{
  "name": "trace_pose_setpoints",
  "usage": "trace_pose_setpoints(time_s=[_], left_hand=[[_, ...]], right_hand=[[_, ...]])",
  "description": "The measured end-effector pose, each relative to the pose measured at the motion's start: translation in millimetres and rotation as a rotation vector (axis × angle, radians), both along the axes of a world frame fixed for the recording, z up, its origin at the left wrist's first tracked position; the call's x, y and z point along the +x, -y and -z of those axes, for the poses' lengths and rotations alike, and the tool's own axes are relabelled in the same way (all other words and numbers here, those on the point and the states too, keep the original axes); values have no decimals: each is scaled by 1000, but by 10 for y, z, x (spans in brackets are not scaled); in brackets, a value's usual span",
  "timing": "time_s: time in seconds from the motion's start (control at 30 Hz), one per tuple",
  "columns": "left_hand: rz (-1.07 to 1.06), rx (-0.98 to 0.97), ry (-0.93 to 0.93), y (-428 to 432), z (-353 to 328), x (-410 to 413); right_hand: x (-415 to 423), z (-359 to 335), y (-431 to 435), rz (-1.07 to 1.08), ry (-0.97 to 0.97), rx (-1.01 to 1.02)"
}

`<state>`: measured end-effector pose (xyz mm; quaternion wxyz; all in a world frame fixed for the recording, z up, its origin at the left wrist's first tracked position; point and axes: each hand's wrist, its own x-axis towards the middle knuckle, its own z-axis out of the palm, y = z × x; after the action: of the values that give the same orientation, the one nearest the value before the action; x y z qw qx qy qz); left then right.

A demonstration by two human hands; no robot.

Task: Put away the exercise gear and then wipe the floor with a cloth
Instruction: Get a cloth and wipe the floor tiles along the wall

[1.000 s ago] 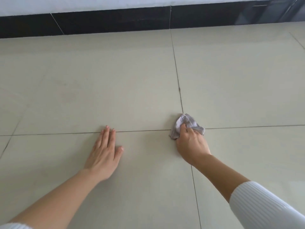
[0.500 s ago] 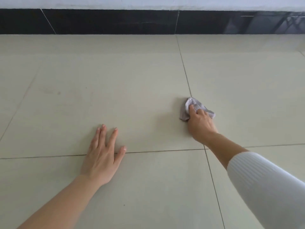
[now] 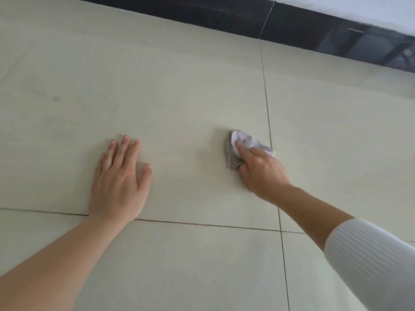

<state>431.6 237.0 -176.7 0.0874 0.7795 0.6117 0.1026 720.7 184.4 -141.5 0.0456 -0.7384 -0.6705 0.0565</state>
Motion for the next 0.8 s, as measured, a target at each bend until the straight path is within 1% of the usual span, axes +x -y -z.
trace_pose_setpoints(time_s=[0.07, 0.13, 0.2, 0.23, 0.27, 0.33, 0.43, 0.5, 0.53, 0.57, 0.6, 0.63, 0.67, 0.73, 0.77, 0.8], left_hand=[[-7, 11, 13, -11, -4, 0], [-19, -3, 14, -6, -15, 19], [-39, -20, 5, 6, -24, 28], [-44, -25, 1, 9, -25, 28], [-49, -31, -1, 11, -32, 28], [-51, -39, 2, 13, -38, 23], [-50, -38, 6, 10, -34, 22], [-51, -32, 3, 8, -42, 20], [-50, -33, 1, 6, -45, 20], [-48, -39, -1, 5, -46, 21], [-48, -46, -1, 7, -46, 23], [-49, -52, -2, 10, -45, 23], [-50, -55, -3, 12, -41, 19], [-49, -49, -4, 12, -36, 9], [-48, -45, -6, 14, -34, 10], [-47, -45, -10, 16, -33, 11]], right_hand=[[246, 16, -322, 330, -36, -38], [357, 16, -603, 535, -30, -88], [311, 27, -822, 607, -44, -113], [227, 38, -889, 580, -50, -101], [103, 30, -915, 510, -56, -70], [-206, 31, -841, 293, -73, -25], [-645, 51, -472, -165, -63, 39], [-666, 18, -301, -445, -71, 29], [-573, 5, -318, -534, -52, 26], [-455, -1, -390, -561, -28, 24], [-328, -4, -494, -511, -8, 22], [-174, 8, -630, -370, 2, 41], [2, 26, -787, -165, 0, 46], [346, 26, -1070, 273, -47, -25], [463, 0, -1185, 446, -58, -61], [535, -25, -1293, 570, -47, -103]])
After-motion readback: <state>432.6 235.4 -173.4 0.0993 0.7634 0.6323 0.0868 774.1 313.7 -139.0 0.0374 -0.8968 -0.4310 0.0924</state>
